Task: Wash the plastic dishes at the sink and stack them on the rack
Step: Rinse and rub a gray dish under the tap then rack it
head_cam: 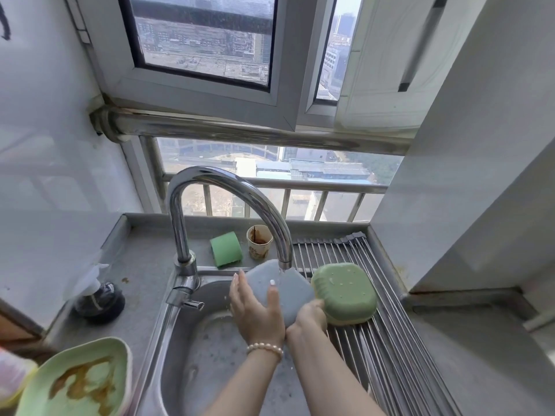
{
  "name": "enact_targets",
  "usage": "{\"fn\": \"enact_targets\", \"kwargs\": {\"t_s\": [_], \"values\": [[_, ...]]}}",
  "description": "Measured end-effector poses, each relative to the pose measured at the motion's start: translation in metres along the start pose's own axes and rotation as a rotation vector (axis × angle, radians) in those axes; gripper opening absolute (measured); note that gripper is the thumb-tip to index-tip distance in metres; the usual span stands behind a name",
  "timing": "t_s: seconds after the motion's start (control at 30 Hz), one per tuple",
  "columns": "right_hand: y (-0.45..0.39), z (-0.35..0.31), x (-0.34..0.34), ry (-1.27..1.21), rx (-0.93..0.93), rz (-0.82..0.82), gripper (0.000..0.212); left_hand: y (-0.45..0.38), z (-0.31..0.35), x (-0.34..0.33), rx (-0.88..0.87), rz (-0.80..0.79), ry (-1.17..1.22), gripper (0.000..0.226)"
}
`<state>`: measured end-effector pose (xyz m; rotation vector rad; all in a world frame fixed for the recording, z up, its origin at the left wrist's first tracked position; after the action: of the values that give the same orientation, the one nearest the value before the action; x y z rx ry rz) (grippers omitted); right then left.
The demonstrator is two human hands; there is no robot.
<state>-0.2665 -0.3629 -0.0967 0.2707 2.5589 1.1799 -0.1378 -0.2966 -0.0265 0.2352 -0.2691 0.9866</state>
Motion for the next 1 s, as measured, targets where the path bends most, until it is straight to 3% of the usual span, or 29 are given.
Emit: {"fn": "enact_targets", "kwargs": {"t_s": [0.07, 0.17, 0.23, 0.37, 0.53, 0.63, 0.73, 0.87, 1.0], "values": [[0.005, -0.005, 0.007, -0.025, 0.011, 0.03, 0.057, -0.006, -0.003, -0.007, 0.046, -0.036, 0.087, 0.059], [0.007, -0.011, 0.011, -0.01, 0.061, 0.045, 0.06, -0.016, -0.018, -0.02, 0.201, -0.088, 0.181, 0.042], [0.009, -0.016, 0.015, 0.035, 0.091, 0.067, 0.062, -0.02, -0.022, -0.022, 0.323, -0.097, 0.219, 0.04], [0.012, -0.032, 0.017, 0.111, 0.24, 0.067, 0.064, -0.02, -0.058, -0.03, 0.752, -0.097, 0.378, 0.052], [0.01, -0.032, 0.02, 0.182, 0.274, 0.054, 0.057, -0.02, -0.096, -0.062, 0.914, -0.179, 0.738, 0.048], [0.01, -0.033, 0.027, 0.206, 0.267, 0.081, 0.06, -0.018, -0.081, -0.045, 0.782, -0.11, 0.56, 0.056], [0.006, -0.034, 0.03, 0.219, 0.263, 0.097, 0.059, -0.025, -0.045, -0.023, 0.374, -0.11, 0.1, 0.059], [-0.001, -0.022, 0.031, 0.275, 0.218, 0.065, 0.059, -0.022, -0.005, -0.043, -0.153, -0.46, -0.627, 0.093], [-0.007, -0.009, 0.021, 0.234, 0.151, -0.005, 0.053, -0.022, -0.002, -0.053, -0.233, -0.663, -0.846, 0.104]]}}
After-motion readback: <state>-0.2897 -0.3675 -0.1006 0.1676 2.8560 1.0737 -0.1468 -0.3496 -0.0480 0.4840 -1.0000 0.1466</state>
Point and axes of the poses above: each hand's wrist, its own y-axis away from the middle knuckle, its own x-axis out of the back of the hand, z = x × y, the point moved 9 cm from there along -y, towards the middle knuckle, and after that the axes turned 6 degrees about -z, right-handed, at the moved point
